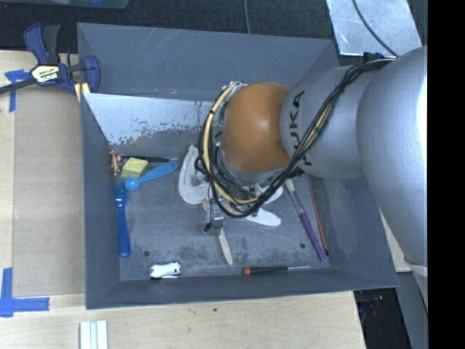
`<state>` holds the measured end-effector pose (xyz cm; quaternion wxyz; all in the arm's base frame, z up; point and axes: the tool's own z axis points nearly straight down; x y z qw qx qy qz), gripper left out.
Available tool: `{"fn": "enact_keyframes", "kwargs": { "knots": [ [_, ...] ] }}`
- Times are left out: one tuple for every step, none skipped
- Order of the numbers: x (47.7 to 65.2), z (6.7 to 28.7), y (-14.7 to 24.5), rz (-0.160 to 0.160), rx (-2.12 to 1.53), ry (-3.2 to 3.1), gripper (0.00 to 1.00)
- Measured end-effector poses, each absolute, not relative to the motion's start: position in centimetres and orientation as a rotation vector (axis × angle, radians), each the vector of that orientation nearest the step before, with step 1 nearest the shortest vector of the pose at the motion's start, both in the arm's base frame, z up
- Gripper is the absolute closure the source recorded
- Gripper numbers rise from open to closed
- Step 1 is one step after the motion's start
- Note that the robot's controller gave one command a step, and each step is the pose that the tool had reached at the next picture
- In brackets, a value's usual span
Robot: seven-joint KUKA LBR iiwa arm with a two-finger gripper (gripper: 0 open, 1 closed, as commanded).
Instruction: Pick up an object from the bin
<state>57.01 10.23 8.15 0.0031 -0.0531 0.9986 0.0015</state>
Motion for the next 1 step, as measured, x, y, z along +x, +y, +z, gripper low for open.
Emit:
{"fn": "enact_keyframes", "kwargs": {
  "knots": [
    [58.23,12.66,15.78,0.009,-0.214,3.109,0.00]
  ]
}}
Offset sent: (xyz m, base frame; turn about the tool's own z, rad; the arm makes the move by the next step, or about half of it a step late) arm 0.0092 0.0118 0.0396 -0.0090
